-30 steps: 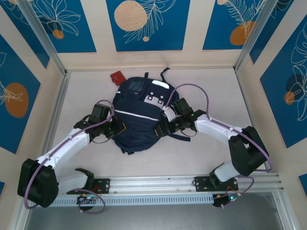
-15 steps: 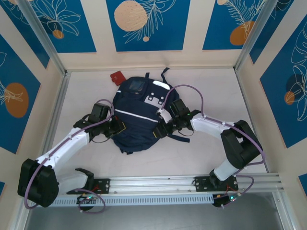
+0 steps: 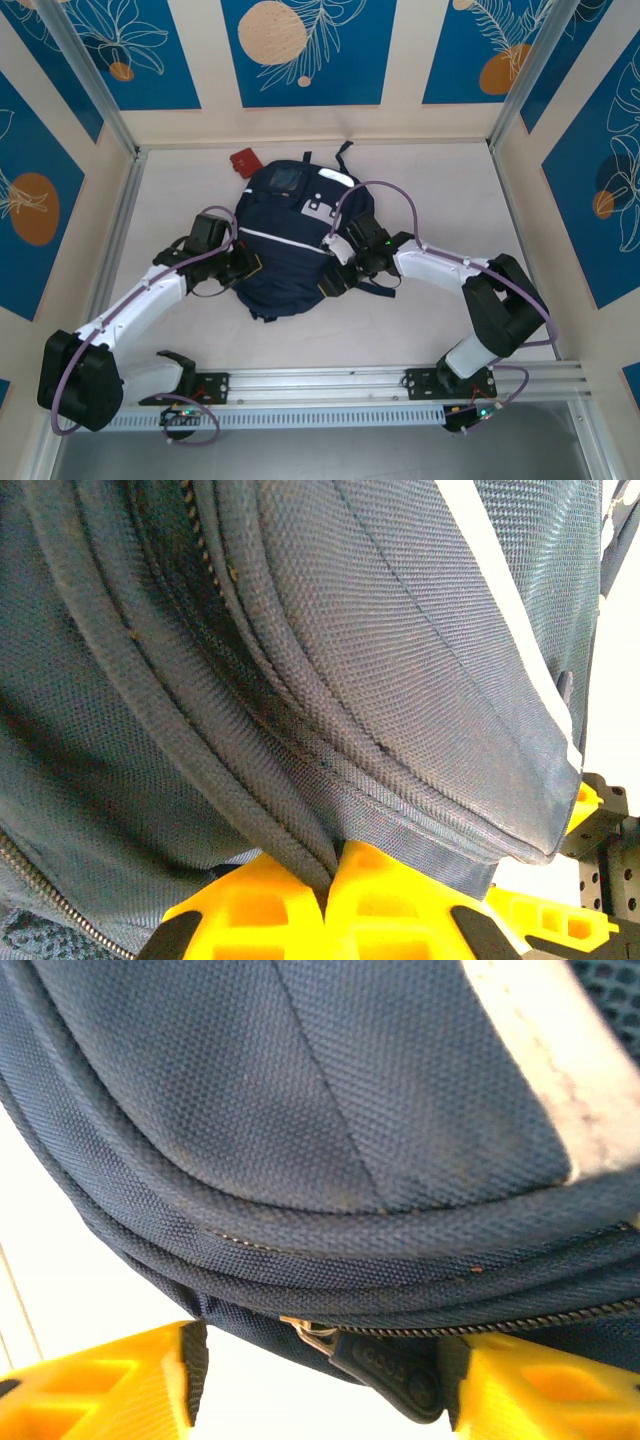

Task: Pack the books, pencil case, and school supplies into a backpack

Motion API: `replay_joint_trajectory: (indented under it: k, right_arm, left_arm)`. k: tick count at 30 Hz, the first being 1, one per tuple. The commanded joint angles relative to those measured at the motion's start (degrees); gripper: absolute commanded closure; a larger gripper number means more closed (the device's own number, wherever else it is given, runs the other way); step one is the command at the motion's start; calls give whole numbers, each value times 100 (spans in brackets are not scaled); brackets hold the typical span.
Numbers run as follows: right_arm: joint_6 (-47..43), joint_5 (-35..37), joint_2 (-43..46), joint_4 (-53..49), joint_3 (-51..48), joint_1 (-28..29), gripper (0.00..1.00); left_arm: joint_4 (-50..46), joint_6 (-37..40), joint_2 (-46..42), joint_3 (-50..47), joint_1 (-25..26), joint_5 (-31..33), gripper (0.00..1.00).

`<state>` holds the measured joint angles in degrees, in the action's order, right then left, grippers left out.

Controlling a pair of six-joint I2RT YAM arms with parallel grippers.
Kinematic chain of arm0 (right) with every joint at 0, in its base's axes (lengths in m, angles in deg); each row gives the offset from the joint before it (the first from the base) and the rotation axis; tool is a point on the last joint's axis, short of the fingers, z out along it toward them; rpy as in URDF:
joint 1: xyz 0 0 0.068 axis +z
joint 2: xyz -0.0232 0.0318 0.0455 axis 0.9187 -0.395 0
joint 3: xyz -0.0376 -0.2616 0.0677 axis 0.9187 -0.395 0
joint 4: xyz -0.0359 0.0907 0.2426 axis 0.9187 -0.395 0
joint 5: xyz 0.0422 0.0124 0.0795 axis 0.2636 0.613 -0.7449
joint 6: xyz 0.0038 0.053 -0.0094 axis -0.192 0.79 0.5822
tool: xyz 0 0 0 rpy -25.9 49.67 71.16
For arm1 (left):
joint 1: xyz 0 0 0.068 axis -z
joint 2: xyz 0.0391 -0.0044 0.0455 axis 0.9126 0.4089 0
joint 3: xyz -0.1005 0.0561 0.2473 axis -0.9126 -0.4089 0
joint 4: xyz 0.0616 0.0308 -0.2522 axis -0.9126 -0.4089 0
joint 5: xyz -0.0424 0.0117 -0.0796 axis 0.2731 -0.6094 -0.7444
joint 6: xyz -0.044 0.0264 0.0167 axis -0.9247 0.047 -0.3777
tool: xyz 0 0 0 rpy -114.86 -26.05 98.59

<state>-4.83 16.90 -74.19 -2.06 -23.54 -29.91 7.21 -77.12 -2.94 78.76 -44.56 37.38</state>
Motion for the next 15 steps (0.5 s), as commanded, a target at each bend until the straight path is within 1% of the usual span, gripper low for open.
replay_joint_trajectory:
  k: [1,4,8,11,15]
  right_arm:
    - [-153,347,35,-302,195,79,49]
    - [-162,744,90,-285,215,158,66]
    - [-132,1234,242,-339,213,179,79]
    - [-101,1493,343,-481,189,104,85]
    - [-7,1691,395,-590,145,-189,88]
  left_arm:
    - [46,166,-145,323,-42,-342,100]
    - [-3,172,-188,350,-56,-345,100]
    - [-50,191,-216,360,-65,-304,100]
    - [-121,214,-242,350,-82,-231,100]
    - [-214,267,-317,289,-125,-164,100]
